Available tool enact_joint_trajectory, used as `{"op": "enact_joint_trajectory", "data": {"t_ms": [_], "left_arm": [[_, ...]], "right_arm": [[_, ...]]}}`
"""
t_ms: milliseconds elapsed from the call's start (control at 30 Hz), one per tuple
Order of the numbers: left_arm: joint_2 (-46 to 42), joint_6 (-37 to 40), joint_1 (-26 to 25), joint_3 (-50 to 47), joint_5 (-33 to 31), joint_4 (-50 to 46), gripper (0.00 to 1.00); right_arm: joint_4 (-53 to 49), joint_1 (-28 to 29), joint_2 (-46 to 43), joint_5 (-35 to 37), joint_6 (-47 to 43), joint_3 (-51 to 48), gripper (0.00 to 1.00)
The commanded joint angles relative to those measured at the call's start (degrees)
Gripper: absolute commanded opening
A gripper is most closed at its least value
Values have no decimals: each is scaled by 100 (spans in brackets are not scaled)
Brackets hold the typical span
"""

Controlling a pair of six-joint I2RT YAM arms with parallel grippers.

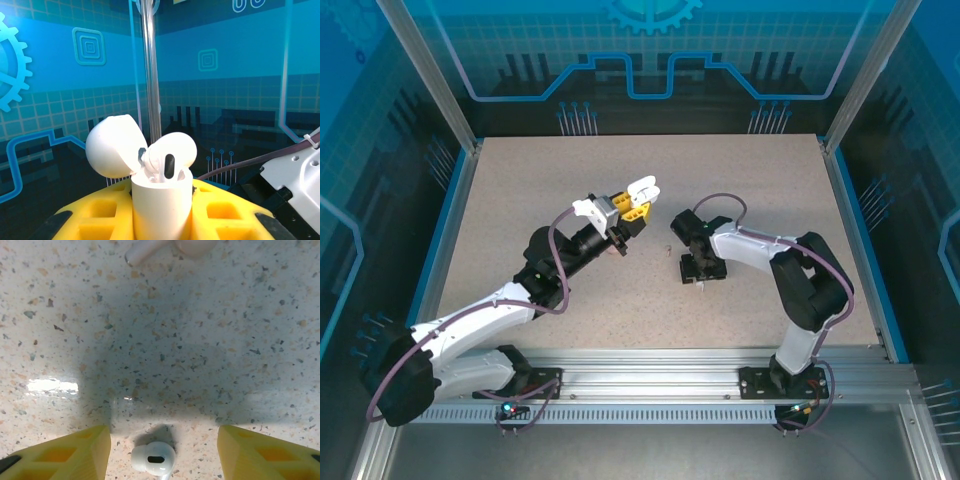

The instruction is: Insert the wireless bluetooth earbuds into the charging case

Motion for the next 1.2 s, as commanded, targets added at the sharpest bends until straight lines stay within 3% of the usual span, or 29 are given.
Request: {"op": "enact_joint_trajectory", "data": {"t_ms": [0,667,1167], "left_arm": [[-32,33,-33,35,-58,347,0],[-20,29,-34,34,-61,358,0],[-17,15,-37,30,-67,380,0]], "right_arm": [[-162,92,124,7,-255,109,57],[-266,162,159,118,-251,-49,47],[-401,354,332,289,-255,56,46]]}}
